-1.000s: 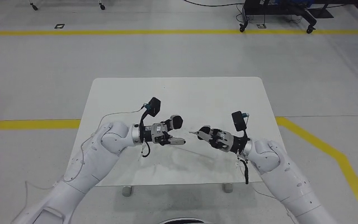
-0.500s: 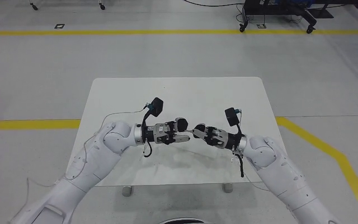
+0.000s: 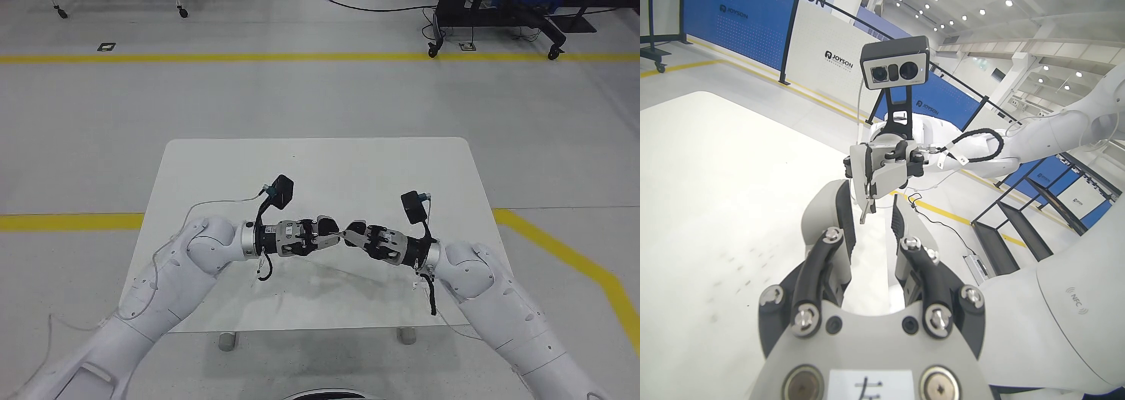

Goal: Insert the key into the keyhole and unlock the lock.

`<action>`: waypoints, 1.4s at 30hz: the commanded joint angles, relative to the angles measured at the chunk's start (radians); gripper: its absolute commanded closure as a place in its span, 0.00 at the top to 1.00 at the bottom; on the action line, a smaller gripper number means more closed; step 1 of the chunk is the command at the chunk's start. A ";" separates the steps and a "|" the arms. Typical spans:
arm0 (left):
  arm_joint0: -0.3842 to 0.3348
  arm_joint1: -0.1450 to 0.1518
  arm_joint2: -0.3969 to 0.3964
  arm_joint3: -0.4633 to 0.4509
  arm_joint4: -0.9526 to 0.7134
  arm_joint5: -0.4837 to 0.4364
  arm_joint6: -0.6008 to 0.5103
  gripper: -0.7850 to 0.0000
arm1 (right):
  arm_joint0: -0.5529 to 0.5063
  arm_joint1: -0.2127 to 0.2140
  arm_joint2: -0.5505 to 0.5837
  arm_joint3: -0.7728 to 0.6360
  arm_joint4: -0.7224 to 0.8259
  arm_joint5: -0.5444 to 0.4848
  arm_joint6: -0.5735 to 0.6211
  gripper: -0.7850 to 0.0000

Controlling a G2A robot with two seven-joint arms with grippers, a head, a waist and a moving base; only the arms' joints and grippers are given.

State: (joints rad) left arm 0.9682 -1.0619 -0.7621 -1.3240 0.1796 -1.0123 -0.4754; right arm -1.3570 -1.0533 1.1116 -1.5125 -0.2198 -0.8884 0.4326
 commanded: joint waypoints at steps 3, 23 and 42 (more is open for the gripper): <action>-0.003 0.002 0.005 0.003 0.003 0.000 0.010 0.00 | 0.001 0.000 -0.002 0.004 0.001 -0.001 0.001 0.00; -0.014 0.009 0.030 0.009 0.073 0.000 0.070 0.00 | 0.001 0.005 0.012 0.024 -0.010 -0.014 0.003 0.03; -0.036 0.028 0.077 0.003 0.121 0.000 0.046 0.00 | 0.003 0.014 -0.011 -0.006 -0.063 0.006 0.082 0.02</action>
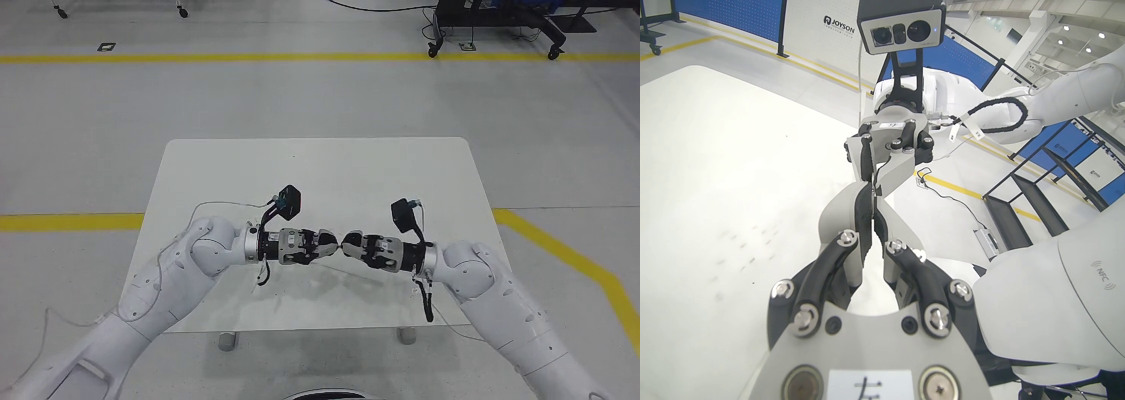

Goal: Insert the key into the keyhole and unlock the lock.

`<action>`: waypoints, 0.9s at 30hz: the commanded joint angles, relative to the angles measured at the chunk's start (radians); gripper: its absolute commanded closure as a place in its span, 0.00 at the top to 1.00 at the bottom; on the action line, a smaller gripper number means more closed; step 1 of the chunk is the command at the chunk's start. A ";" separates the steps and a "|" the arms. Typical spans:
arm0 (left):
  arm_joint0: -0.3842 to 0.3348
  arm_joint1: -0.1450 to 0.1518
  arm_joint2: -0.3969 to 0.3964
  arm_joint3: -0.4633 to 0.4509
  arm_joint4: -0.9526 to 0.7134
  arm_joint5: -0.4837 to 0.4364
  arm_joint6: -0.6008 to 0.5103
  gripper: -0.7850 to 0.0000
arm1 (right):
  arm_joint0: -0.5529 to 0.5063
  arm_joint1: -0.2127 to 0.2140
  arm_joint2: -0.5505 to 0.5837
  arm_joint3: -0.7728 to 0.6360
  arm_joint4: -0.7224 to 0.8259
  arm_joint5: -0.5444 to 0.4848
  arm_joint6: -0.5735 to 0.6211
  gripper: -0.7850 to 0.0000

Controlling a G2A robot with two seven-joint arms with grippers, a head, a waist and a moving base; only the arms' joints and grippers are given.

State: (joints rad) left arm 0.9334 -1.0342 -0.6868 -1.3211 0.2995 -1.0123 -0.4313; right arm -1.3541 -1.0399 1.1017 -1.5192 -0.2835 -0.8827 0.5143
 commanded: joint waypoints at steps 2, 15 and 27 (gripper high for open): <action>-0.003 0.002 0.007 0.002 0.006 0.000 0.004 0.00 | 0.002 0.001 -0.003 0.001 0.002 0.001 0.001 0.00; -0.017 0.005 0.000 0.027 0.027 0.000 0.071 1.00 | -0.003 0.009 0.013 0.006 0.018 -0.019 -0.005 0.00; 0.036 0.060 -0.144 0.004 0.042 0.000 0.186 1.00 | -0.048 0.040 0.179 -0.014 0.042 -0.075 -0.075 0.00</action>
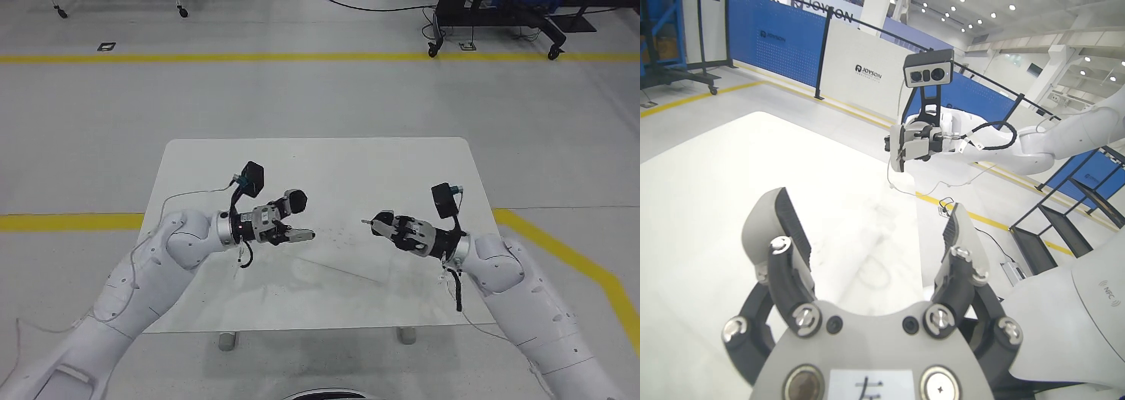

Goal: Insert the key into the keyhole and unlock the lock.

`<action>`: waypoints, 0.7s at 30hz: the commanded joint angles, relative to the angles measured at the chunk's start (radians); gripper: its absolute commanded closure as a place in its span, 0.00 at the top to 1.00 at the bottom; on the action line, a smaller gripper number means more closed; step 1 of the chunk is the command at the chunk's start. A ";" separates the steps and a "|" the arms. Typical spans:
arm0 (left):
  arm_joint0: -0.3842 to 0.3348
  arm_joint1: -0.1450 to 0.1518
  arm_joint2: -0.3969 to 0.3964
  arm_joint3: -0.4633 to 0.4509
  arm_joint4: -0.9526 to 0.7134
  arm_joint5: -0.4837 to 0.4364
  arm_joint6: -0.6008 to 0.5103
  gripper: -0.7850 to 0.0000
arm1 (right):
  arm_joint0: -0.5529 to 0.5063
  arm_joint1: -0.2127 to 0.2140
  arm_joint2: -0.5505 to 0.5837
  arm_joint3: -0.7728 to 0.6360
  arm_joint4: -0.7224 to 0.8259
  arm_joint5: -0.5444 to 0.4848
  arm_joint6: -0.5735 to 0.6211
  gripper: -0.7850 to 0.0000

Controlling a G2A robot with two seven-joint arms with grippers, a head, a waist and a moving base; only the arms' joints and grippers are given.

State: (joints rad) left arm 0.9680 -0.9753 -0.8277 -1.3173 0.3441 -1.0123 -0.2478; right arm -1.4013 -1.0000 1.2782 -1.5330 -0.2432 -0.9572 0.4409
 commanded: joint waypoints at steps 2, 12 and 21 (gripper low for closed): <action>0.002 0.001 -0.003 0.000 -0.002 0.000 0.003 1.00 | 0.000 0.000 0.002 0.000 0.002 0.000 -0.002 0.00; 0.005 0.007 -0.036 -0.050 0.106 0.084 -0.006 1.00 | 0.000 0.000 0.002 0.000 0.002 0.000 -0.002 0.00; 0.285 0.089 -0.281 -0.513 0.619 0.619 -0.279 1.00 | 0.000 0.000 0.002 0.000 0.002 0.000 -0.002 0.00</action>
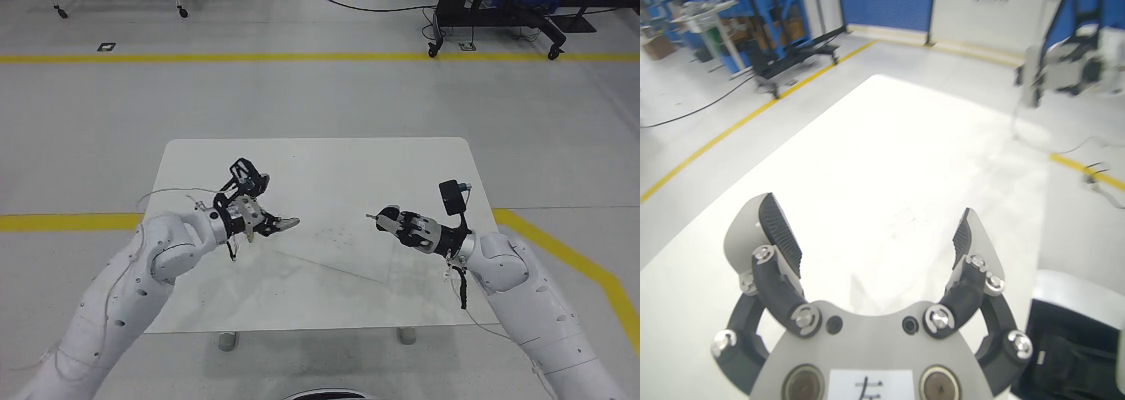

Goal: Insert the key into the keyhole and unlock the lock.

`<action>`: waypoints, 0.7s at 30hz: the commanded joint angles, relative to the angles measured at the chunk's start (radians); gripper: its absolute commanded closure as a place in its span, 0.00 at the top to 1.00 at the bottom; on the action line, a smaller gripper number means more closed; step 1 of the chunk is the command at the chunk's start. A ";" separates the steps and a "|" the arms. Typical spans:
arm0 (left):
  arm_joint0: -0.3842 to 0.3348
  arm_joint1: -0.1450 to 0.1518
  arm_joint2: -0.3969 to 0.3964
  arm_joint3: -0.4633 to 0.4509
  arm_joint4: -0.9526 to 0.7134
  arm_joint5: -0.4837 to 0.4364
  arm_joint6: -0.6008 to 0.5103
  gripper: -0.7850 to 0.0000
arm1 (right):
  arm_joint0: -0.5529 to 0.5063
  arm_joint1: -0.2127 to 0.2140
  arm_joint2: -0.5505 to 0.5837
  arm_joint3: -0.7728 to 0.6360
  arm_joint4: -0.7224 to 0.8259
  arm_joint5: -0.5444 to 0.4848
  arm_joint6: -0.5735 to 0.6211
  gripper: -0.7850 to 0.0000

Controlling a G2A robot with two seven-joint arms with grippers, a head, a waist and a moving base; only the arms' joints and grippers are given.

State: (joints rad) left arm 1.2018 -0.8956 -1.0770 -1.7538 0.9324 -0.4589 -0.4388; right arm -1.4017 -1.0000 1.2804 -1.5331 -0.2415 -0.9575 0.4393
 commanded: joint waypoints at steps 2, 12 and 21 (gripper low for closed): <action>0.114 0.023 -0.071 -0.174 0.091 0.142 -0.232 1.00 | 0.000 0.000 0.000 0.000 0.000 0.000 0.000 0.00; 0.205 0.030 -0.093 -0.292 0.130 0.320 -0.622 1.00 | 0.000 0.000 0.000 0.000 0.000 0.000 0.000 0.00; 0.049 -0.017 0.015 -0.052 0.027 0.386 -0.578 1.00 | 0.000 0.000 0.000 0.000 0.000 0.000 0.000 0.00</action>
State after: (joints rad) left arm 1.2646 -0.9079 -1.0738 -1.8268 0.9815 -0.0683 -1.0258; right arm -1.4017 -1.0000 1.2804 -1.5331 -0.2415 -0.9575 0.4392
